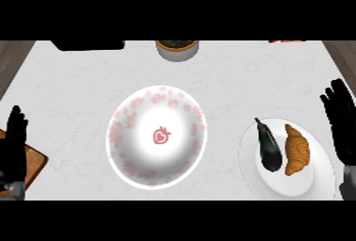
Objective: Pick the eggplant from the plate and place it in the bowl
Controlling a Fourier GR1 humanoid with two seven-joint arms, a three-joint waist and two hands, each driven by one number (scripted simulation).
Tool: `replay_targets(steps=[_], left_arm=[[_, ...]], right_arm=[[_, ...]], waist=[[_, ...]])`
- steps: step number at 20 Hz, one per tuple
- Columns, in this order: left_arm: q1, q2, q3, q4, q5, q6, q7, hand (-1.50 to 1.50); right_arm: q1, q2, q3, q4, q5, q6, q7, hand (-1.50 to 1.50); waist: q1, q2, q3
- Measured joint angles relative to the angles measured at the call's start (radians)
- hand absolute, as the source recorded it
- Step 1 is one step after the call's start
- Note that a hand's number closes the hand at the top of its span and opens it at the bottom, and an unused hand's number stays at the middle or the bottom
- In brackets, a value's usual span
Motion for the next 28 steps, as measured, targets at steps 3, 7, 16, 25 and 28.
replay_targets(steps=[3,7,16,25,28], left_arm=[[-0.043,0.016,-0.027,-0.024,0.01,-0.07,0.048,0.0],[-0.103,0.023,-0.085,-0.067,0.067,-0.214,0.098,0.0],[-0.197,0.006,-0.12,-0.085,0.174,-0.393,0.216,0.0],[-0.22,0.007,-0.106,-0.109,0.19,-0.429,0.28,0.0],[-0.219,0.007,-0.105,-0.112,0.19,-0.436,0.284,0.0]], right_arm=[[0.001,0.029,-0.002,0.037,0.002,-0.011,0.004,1.5],[0.009,0.007,0.034,0.085,0.072,-0.021,0.01,1.5],[0.124,0.119,0.207,0.058,0.39,-0.257,-0.145,-1.5],[0.054,-0.014,0.29,-0.132,0.7,-0.184,0.357,-1.5],[-0.019,-0.063,0.307,-0.164,0.72,-0.044,0.549,-1.5]], waist=[[0.008,-0.006,-0.011],[0.017,-0.002,-0.025],[0.012,-0.012,-0.022],[0.017,-0.015,-0.025],[0.025,-0.015,-0.026]])
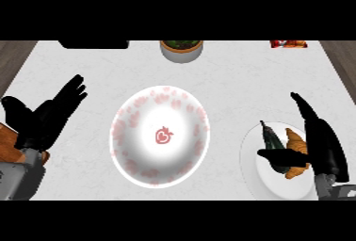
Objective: Pick the eggplant from the plate and place it in the bowl
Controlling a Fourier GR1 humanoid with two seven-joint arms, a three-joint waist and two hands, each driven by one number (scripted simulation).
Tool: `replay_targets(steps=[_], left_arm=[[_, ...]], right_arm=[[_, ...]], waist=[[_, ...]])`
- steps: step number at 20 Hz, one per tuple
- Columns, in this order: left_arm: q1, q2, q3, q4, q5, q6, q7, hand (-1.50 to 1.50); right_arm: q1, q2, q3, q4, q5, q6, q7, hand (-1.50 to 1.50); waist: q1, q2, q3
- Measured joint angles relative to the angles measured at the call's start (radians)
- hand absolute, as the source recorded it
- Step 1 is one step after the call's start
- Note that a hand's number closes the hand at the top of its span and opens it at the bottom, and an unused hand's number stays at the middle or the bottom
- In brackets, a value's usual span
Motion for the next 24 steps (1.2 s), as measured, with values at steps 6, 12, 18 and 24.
replay_targets(steps=[6,12,18,24], left_arm=[[-0.035,-0.015,0.007,0.035,-0.009,-0.008,-0.001,0.0],[-0.032,-0.023,0.017,0.024,-0.015,-0.022,0.005,0.0],[-0.037,-0.025,0.034,0.025,-0.016,-0.03,0.02,0.0],[-0.021,-0.033,0.047,0.025,-0.021,-0.046,0.012,0.0]], right_arm=[[-0.194,-0.025,0.025,-0.011,-0.065,0.284,0.295,-1.5],[-0.366,0.035,0.042,0.111,-0.122,0.418,0.395,-1.5],[-0.425,0.044,0.048,0.197,-0.179,0.493,0.429,-1.5],[-0.453,0.042,0.052,0.245,-0.215,0.539,0.444,-1.5]], waist=[[0.005,0.003,0.001],[0.011,0.003,0.003],[0.006,0.002,0.003],[0.0,0.001,0.003]])
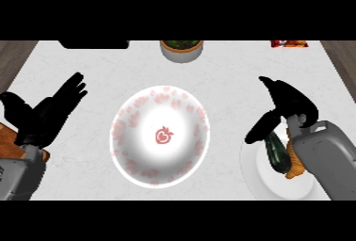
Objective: Pick the eggplant from the plate and place it in the bowl
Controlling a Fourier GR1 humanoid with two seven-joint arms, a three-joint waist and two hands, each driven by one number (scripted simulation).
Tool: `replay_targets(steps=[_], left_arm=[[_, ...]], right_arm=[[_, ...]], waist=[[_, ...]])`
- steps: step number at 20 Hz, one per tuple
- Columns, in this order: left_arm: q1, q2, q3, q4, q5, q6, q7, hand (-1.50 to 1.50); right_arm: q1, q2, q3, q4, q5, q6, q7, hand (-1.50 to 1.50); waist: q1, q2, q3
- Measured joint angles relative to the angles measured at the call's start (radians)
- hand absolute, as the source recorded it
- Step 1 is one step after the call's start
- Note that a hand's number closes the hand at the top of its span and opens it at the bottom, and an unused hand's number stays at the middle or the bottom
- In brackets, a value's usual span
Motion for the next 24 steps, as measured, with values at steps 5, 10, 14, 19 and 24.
replay_targets(steps=[5,10,14,19,24], left_arm=[[0.028,-0.012,-0.003,-0.032,-0.02,0.009,0.007,0.0],[0.03,-0.016,0.015,-0.03,-0.021,-0.003,0.006,0.0],[0.015,-0.036,0.015,-0.011,-0.044,-0.003,-0.003,0.0],[0.016,-0.036,0.033,-0.022,-0.045,-0.022,0.013,0.0],[0.008,-0.047,0.048,-0.017,-0.055,-0.03,0.024,0.0]], right_arm=[[0.0,0.007,0.017,0.038,0.004,0.021,0.006,-1.5],[0.017,0.006,0.022,0.07,0.021,0.036,-0.004,-1.5],[0.024,0.014,0.014,0.095,0.038,0.047,-0.017,-1.5],[0.037,0.045,0.01,0.128,0.078,0.047,-0.026,-1.5],[0.039,0.062,-0.02,0.168,0.097,0.059,-0.042,-1.5]], waist=[[0.001,-0.001,0.0],[-0.002,0.0,0.0],[-0.004,0.0,0.001],[-0.003,0.0,0.0],[-0.003,0.001,0.001]])
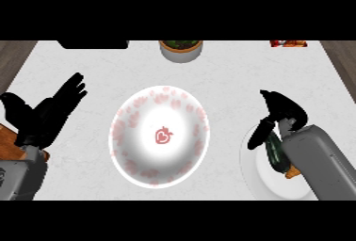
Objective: Pick the eggplant from the plate and place it in the bowl
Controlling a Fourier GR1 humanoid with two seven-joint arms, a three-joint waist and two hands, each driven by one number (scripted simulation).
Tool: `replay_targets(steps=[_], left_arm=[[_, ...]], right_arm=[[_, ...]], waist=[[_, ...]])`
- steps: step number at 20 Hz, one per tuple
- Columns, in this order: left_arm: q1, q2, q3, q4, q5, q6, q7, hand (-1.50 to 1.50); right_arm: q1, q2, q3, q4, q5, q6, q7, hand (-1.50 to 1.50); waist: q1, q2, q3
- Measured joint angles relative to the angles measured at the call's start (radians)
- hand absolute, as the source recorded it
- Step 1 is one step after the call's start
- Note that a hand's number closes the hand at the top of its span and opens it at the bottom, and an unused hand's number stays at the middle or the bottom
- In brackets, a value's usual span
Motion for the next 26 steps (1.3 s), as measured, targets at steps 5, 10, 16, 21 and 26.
replay_targets(steps=[5,10,16,21,26], left_arm=[[0.011,-0.024,-0.003,-0.007,-0.025,-0.001,-0.005,0.0],[0.009,-0.025,0.019,-0.009,-0.025,-0.021,0.008,0.0],[0.009,-0.034,0.045,-0.011,-0.036,-0.046,0.011,0.0],[-0.014,-0.058,0.059,0.016,-0.064,-0.054,0.005,0.0],[-0.005,-0.087,0.061,-0.027,-0.087,-0.043,0.041,0.0]], right_arm=[[0.004,0.011,-0.029,0.053,0.014,0.018,-0.026,-1.5],[0.046,0.039,-0.03,0.097,0.057,0.021,-0.051,-1.5],[0.061,0.059,-0.066,0.175,0.118,0.022,-0.092,-1.5],[0.054,0.085,-0.106,0.234,0.162,0.025,-0.118,-1.5],[0.062,0.117,-0.133,0.293,0.211,0.008,-0.156,-1.5]], waist=[[0.001,0.0,0.0],[0.0,0.0,0.0],[0.001,0.001,0.0],[0.0,0.001,0.0],[0.002,0.0,0.0]])
